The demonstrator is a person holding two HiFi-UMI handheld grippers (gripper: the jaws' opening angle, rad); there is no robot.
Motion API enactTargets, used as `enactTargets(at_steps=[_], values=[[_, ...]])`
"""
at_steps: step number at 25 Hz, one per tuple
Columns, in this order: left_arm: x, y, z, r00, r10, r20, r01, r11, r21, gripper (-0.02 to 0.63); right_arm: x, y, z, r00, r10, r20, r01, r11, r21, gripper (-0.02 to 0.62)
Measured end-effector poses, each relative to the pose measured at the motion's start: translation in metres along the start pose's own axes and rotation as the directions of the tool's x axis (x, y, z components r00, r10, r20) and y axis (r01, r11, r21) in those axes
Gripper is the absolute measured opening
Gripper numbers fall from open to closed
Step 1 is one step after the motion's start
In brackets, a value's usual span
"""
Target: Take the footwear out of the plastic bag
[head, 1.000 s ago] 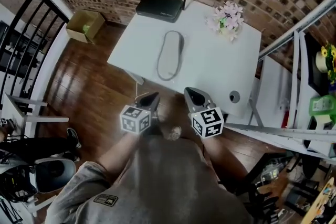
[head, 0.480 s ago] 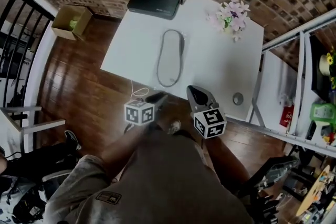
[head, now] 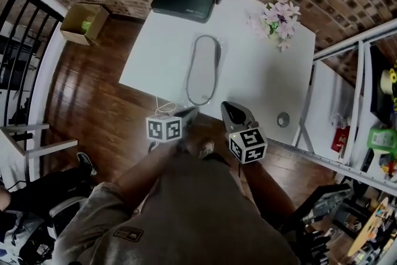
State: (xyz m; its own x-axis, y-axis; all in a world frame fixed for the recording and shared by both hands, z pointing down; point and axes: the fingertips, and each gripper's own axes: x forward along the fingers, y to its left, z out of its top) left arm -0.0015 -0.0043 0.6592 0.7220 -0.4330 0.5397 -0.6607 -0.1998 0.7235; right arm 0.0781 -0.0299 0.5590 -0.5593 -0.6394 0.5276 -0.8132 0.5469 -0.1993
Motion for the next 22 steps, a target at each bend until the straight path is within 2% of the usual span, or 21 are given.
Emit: enactTargets(at_steps=[6,11,15,22], values=[[-0.022,0.014,0.001,0.989,-0.007,-0.145,0.027,0.99,0.138,0.002,0.018,-0.003,0.008,1.0,0.001,-0.001,-0.001,1.0,-0.005,0.012],[-0.048,0.041,0.018,0.965,0.032,-0.259,0.044,0.958,0.282,0.002,0.04,0.0,0.02,1.0,-0.008,0.003,0.008,1.0,0.0,0.012],[-0.066,0.066,0.043,0.956,0.071,-0.285,0.037,0.933,0.357,0.002,0.059,0.003,0.029,1.0,-0.026,0.0,0.026,1.0,0.001,0.012],[-0.082,0.106,0.089,0.948,0.124,-0.293,0.017,0.9,0.436,0.002,0.088,0.002,0.032,0.998,-0.041,-0.05,0.039,0.999,-0.031,0.012]])
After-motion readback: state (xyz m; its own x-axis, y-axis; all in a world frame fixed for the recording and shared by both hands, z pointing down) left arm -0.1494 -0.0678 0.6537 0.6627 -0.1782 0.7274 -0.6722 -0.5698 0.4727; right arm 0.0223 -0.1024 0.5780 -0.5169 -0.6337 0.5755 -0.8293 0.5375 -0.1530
